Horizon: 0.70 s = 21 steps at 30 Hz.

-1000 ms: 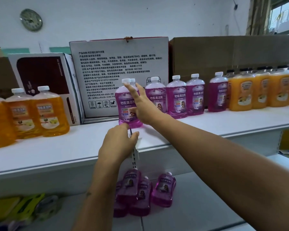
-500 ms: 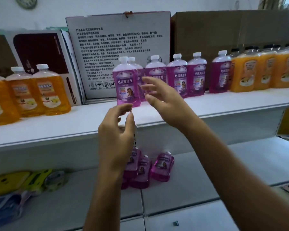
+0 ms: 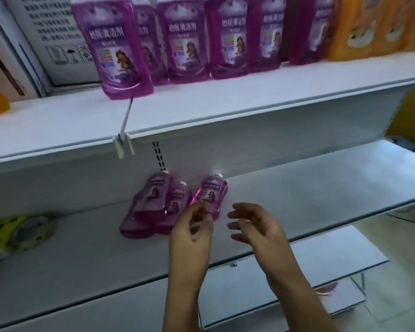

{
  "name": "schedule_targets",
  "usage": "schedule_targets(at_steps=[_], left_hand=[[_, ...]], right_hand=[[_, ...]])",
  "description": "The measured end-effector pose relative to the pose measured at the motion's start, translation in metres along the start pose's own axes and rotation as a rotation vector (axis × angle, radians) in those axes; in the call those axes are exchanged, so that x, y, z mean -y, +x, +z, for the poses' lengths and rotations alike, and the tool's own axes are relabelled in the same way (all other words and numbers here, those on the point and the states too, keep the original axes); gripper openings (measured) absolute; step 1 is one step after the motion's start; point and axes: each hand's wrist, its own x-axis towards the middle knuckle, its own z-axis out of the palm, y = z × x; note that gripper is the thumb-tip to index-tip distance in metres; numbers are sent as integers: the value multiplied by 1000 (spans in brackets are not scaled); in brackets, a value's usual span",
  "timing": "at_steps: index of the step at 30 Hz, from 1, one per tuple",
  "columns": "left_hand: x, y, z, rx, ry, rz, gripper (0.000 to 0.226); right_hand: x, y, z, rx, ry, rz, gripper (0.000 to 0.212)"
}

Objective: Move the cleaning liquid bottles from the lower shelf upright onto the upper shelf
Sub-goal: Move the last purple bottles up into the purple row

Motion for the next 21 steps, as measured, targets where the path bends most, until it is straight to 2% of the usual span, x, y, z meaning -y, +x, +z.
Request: schedule_targets(at_steps=[5,8,11,14,17,21], left_hand=[[37,38,-3,9,309,-76,19],[49,59,6,57,351,-82,19],[59,78,25,90,445,-84,43],[68,90,44,50,546,-24,58],[74,101,57,42,624,-54,73],[87,103,63,86,906,-28,86]], right_hand=[[-40,54,-4,31,-131,98,31],[-63,88,-7,73,-169,162,35],[-88,122,-7,63,-259,212,30],[-109,149,-8,53,-351,208,48],[-119,166,-6,45,-323,249,53],[-125,178,-8,57,-198,331,44]])
